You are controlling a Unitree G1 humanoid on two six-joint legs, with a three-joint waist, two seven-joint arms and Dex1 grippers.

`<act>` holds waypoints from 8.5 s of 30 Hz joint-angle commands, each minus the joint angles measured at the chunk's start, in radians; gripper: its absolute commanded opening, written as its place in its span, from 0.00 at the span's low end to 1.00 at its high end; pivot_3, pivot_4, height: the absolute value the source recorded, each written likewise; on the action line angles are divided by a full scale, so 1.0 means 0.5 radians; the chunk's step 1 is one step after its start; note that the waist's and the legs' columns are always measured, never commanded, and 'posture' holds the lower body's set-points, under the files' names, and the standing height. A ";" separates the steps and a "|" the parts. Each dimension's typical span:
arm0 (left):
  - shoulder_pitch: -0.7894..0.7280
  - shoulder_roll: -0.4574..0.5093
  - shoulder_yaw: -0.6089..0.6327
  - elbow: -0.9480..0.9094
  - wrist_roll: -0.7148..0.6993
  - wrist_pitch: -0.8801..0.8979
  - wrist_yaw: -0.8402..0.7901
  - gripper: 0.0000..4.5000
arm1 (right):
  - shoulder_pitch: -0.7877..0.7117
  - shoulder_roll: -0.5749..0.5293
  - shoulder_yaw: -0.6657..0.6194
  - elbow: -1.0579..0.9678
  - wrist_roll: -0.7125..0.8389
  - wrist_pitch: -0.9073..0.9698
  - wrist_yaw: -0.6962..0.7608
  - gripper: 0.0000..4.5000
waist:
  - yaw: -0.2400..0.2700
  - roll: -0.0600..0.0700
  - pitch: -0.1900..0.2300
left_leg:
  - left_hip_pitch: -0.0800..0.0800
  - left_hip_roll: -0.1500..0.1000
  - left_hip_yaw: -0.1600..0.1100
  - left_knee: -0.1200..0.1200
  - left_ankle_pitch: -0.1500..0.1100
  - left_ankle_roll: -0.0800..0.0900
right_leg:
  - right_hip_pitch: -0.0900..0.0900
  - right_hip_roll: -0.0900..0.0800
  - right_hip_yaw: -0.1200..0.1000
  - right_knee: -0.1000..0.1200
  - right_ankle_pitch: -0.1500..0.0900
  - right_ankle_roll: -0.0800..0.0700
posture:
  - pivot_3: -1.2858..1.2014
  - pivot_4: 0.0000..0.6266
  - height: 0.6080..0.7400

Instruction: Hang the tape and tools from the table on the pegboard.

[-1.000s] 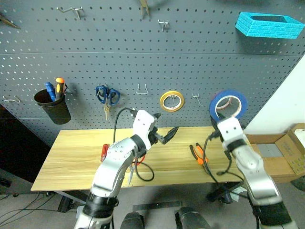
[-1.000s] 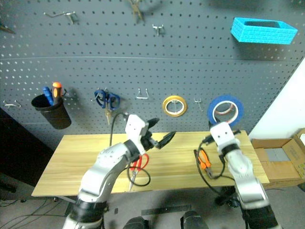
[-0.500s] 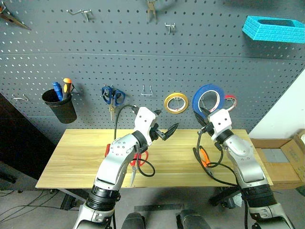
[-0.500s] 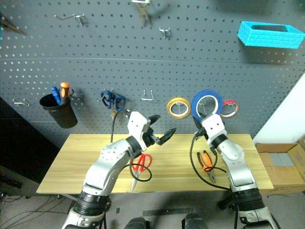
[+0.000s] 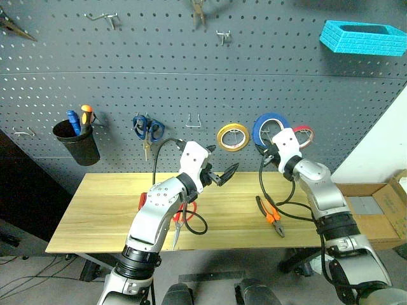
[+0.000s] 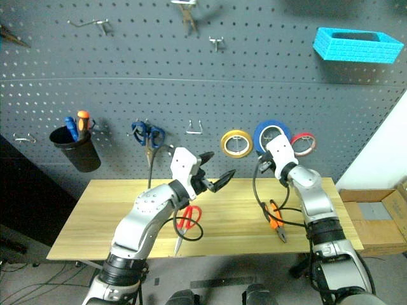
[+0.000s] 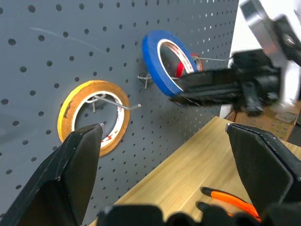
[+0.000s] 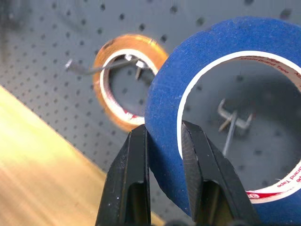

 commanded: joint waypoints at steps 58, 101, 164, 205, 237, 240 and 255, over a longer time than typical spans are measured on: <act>0.785 0.134 -0.286 -0.494 0.013 0.241 0.053 1.00 | 0.088 -0.075 0.146 0.131 0.020 1.414 -0.161 0.65 | -0.006 -0.002 0.388 | -0.018 0.003 -0.004 0.001 -0.006 0.014 | -0.015 0.000 -0.001 -0.005 -0.001 0.001 | 0.57 0.49 1.00; -0.046 0.178 0.320 -0.385 -0.022 0.132 0.427 1.00 | -0.957 0.886 -0.241 -0.067 0.326 -0.261 -0.603 0.60 | 0.220 -0.006 0.221 | -0.055 0.008 -0.050 0.000 0.019 -0.031 | -0.042 0.001 -0.060 0.013 0.009 -0.018 | 0.62 0.20 1.00; -0.056 0.228 0.357 -0.481 -0.046 0.352 0.400 1.00 | -1.238 0.980 -0.228 1.613 -0.167 -1.649 -1.518 0.60 | 0.292 -0.002 0.225 | -0.043 0.009 -0.054 -0.002 0.021 -0.030 | -0.040 0.003 -0.064 0.030 0.001 -0.029 | 0.68 0.32 1.00; 0.153 0.105 0.354 -0.496 -0.069 0.378 0.450 1.00 | -0.214 0.857 0.135 0.037 0.007 -0.839 -0.656 1.00 | 0.296 0.008 0.242 | -0.048 0.011 -0.055 -0.005 0.022 -0.028 | -0.043 0.004 -0.065 0.026 -0.002 -0.032 | 0.63 0.35 1.00; 0.788 -0.089 0.033 0.051 0.417 0.777 0.887 1.00 | 1.142 -0.324 0.459 -1.607 0.443 0.203 0.558 1.00 | 0.037 0.002 0.346 | -0.041 0.008 -0.060 -0.001 0.022 -0.028 | -0.033 0.003 -0.063 0.024 -0.017 -0.015 | 0.53 0.46 1.00; 0.752 -0.089 0.088 0.120 0.369 0.779 0.826 1.00 | 1.147 -0.319 0.470 -1.630 0.443 0.219 0.544 1.00 | 0.035 0.004 0.348 | -0.040 0.008 -0.060 -0.002 0.022 -0.028 | -0.033 0.003 -0.063 0.024 -0.017 -0.015 | 0.53 0.47 1.00; 0.683 -0.009 0.149 0.168 0.377 0.785 0.767 0.15 | 1.077 -0.263 0.465 -1.571 0.420 0.234 0.495 1.00 | 0.020 0.005 0.353 | -0.039 0.008 -0.059 -0.002 0.021 -0.028 | -0.032 0.003 -0.062 0.024 -0.017 -0.015 | 0.54 0.47 1.00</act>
